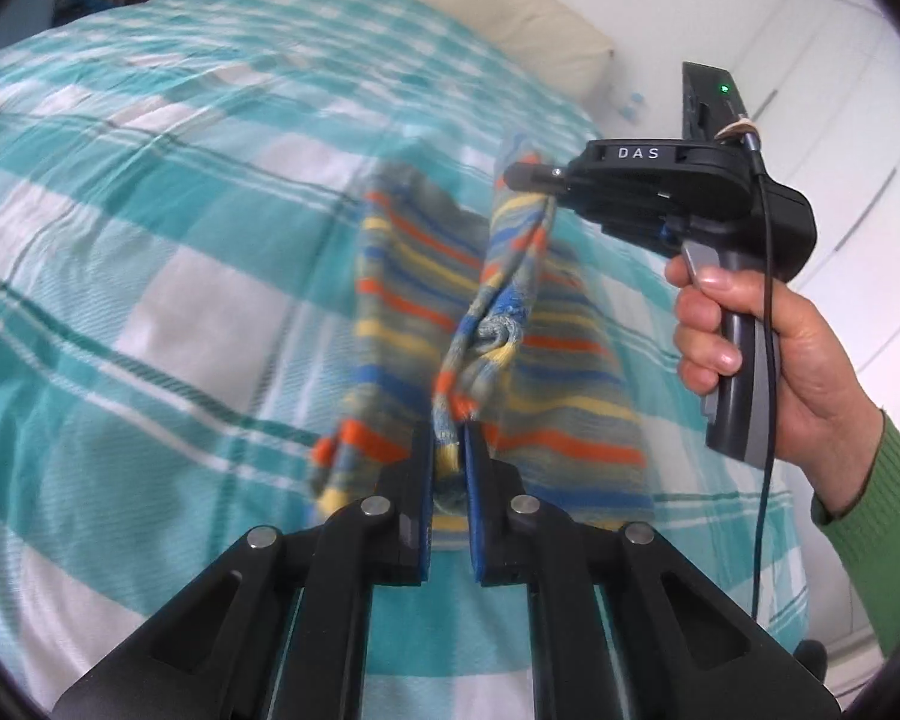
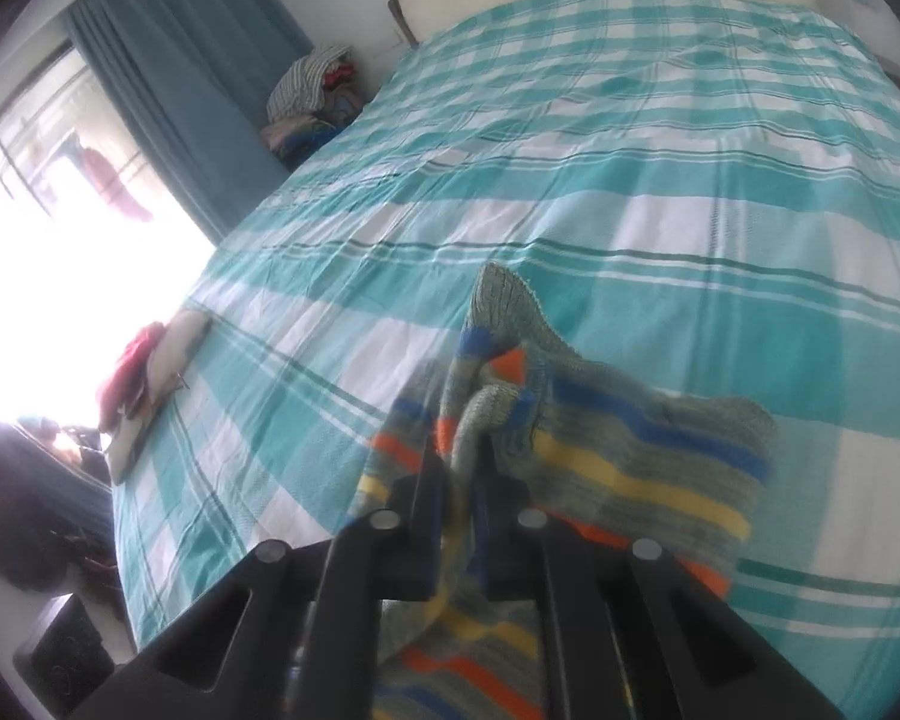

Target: Fold small clothes

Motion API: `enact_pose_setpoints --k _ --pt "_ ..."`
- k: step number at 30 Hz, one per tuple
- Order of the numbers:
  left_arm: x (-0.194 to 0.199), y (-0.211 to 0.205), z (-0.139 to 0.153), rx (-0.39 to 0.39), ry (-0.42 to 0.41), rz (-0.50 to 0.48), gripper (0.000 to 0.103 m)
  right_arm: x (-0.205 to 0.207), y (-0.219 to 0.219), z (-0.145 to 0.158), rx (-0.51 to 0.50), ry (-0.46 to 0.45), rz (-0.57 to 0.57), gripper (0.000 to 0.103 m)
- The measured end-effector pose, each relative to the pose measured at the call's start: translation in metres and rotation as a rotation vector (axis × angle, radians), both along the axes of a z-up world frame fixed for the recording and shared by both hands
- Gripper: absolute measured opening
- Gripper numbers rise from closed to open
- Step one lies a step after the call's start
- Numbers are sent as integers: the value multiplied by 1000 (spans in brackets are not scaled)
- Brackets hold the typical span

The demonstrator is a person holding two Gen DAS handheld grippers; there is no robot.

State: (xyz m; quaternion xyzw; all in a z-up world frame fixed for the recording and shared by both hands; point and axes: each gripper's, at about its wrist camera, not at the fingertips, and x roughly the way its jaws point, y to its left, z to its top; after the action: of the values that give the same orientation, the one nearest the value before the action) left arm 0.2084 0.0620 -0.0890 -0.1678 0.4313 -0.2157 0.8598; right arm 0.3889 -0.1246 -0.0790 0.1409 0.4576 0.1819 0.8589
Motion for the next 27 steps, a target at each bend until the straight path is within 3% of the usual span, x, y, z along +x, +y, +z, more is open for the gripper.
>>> enact_pose_setpoints --k 3,4,5,6,7,9,12,14,17,19,20,21,23,26,27 --pt "6 16 -17 51 34 76 10 10 24 -20 52 -8 -4 13" --pt "7 20 -22 85 70 106 22 10 31 -25 72 -8 4 22" --pt "7 27 -26 92 105 126 32 11 37 -30 93 8 19 42" --pt "10 34 -27 76 122 145 48 10 40 -33 114 30 29 54" --pt "10 43 -25 48 118 158 56 6 40 -33 136 37 35 64" --pt "10 52 -15 9 83 159 62 -7 35 -23 161 5 59 63" --pt "16 42 4 -25 24 85 77 -37 11 -2 113 -63 63 63" --pt "24 23 10 0 -1 29 80 -59 -5 7 69 -77 81 63" --pt "35 -1 -2 127 7 27 79 -97 -18 7 40 -70 168 63" --pt "43 -8 -27 266 91 70 59 -123 -17 -13 25 -43 219 63" --pt "44 -7 -38 272 131 65 59 -133 -15 -31 1 3 234 64" --pt "41 -3 -41 258 123 63 60 -143 -10 -50 -55 50 250 64" --pt "34 1 -33 267 109 53 60 -165 -3 -58 -184 -9 283 63" --pt "28 11 -11 138 76 35 67 -175 -7 -35 -160 -17 271 62" --pt "28 10 -3 109 52 25 76 -178 -8 -23 -145 -62 272 62"
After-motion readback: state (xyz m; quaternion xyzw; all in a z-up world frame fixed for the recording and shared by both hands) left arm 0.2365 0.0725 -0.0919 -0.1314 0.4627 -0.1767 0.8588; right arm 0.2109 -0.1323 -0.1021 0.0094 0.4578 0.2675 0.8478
